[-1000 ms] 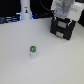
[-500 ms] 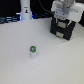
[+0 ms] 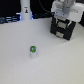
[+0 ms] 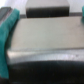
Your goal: Open the kcup holder, insert the kcup into the holder, and close the kcup holder
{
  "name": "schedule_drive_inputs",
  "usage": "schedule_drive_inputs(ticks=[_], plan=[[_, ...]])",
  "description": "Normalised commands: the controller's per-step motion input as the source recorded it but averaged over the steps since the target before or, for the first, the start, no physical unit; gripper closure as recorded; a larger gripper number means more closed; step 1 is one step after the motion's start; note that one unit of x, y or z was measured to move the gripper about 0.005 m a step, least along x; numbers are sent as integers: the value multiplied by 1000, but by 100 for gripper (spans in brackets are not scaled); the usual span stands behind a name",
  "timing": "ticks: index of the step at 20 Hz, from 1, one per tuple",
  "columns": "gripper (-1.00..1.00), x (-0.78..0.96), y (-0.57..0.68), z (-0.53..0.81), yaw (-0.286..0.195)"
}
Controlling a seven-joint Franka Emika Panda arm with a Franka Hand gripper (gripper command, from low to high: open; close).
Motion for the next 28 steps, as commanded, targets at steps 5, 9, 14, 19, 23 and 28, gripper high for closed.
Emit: schedule_drive_inputs(ticks=[5,9,14,19,23,28], plan=[[100,954,-230,184,-50],[100,983,-266,169,-49],[100,989,-260,206,-44],[100,983,-265,216,-47],[100,980,-264,228,-48],[100,973,-275,227,-51]])
